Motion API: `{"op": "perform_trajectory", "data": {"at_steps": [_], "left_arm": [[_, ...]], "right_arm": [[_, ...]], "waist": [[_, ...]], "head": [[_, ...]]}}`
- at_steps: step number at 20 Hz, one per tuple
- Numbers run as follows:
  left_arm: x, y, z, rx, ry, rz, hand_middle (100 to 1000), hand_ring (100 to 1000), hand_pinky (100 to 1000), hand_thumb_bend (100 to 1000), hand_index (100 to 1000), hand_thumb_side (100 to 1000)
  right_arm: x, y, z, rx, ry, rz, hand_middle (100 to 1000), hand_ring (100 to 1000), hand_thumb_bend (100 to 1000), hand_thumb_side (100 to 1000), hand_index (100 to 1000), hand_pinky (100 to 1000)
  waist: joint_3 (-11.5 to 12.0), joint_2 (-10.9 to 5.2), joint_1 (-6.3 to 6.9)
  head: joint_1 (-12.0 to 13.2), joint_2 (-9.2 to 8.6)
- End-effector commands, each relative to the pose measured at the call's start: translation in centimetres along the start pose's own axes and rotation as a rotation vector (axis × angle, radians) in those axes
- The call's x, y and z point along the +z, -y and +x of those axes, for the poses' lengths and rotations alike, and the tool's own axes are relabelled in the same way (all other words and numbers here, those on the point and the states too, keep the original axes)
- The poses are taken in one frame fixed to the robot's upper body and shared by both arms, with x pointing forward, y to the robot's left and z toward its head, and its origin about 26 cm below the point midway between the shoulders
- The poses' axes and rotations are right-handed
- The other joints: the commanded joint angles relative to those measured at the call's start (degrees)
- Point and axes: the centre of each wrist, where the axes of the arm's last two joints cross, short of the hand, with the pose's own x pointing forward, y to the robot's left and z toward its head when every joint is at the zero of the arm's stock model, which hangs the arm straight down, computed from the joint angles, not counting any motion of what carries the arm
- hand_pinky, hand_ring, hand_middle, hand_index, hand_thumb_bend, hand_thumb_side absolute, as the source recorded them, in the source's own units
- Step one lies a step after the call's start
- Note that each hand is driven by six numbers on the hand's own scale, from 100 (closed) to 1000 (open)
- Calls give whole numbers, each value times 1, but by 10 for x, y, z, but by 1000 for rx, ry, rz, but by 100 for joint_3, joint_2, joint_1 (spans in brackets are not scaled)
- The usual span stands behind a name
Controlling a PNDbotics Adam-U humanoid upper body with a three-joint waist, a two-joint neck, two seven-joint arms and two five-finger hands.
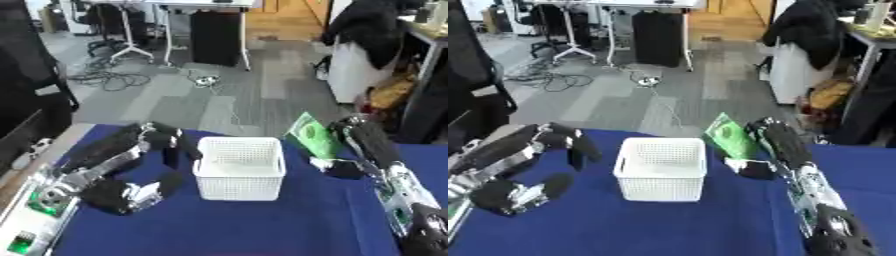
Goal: Pick up objects on the table and place them in the box.
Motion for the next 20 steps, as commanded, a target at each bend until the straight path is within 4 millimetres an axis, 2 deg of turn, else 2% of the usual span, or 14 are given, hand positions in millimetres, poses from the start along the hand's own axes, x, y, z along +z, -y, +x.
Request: {"op": "perform_trajectory", "data": {"at_steps": [1, 2, 3, 6, 12, 20], "left_arm": [[-5, -9, 4, -26, 24, 4, 584, 476, 414, 125, 760, 1000], [-5, -9, 4, -26, 27, 5, 584, 476, 415, 125, 759, 1000], [-6, -9, 5, -27, 31, 5, 584, 477, 415, 125, 759, 1000], [-9, -11, 6, -31, 40, 8, 585, 477, 416, 125, 759, 1000], [-16, -11, 9, -30, 68, 7, 585, 478, 416, 126, 759, 1000], [-24, -13, 14, -29, 102, 17, 585, 478, 416, 126, 759, 1000]], "right_arm": [[-16, 11, 10, -24, 42, -37, 100, 100, 432, 765, 323, 100], [-18, 11, 13, -33, 51, -39, 100, 100, 459, 792, 322, 100], [-20, 12, 15, -38, 62, -43, 100, 100, 444, 763, 322, 100], [-25, 13, 18, -47, 92, -51, 100, 100, 453, 762, 321, 100], [-32, 8, 26, -98, 151, -54, 100, 100, 470, 772, 330, 100], [-36, 3, 18, -130, 212, -103, 100, 112, 500, 775, 330, 100]], "waist": [[29, -45, 9], [45, -40, 8], [65, -35, 5], [123, -23, -8], [206, -8, -35], [348, 49, -56]], "head": [[-71, -113], [-79, -122], [-82, -133], [-37, -187], [263, -270], [339, -309]]}}
